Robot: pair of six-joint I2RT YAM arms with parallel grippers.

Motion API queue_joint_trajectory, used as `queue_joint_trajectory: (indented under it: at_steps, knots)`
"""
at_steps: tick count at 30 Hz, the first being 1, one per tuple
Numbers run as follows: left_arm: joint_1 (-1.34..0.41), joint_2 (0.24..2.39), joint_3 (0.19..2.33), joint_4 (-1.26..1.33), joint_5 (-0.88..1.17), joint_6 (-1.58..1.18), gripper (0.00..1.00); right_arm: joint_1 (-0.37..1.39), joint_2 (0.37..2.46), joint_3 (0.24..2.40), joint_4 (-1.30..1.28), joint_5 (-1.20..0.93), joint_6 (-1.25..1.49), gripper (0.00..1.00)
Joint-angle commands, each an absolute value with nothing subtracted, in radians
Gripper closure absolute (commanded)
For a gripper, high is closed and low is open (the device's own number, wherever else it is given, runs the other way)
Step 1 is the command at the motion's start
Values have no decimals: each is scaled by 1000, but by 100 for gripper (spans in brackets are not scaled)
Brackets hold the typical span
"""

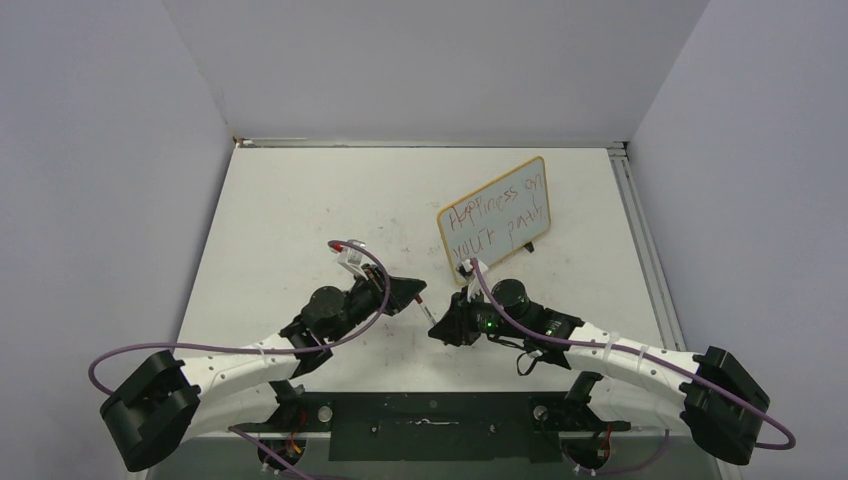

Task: Write a sentence on the whiteboard
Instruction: Close the whiteboard marker at the center of the board, then place the whiteboard marker at the center of the board.

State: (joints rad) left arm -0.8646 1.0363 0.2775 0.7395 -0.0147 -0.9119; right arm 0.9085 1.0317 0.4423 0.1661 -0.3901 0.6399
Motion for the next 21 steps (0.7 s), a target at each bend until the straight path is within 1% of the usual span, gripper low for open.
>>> queue_joint_trajectory:
  at_steps: [1,16,18,21]
  knots:
    - [-958,1054,233,630,210,-902,100,867,982,500,478,-141,686,95]
    - [-1010,1061,215,663,191,-904,100,851,988,524,505,-124,709,95]
    - [-1006,1050,239,619,168,-895,100,851,997,525,486,-129,699,95]
    - [-972,1012,327,453,110,-847,100,854,998,521,387,-119,660,95]
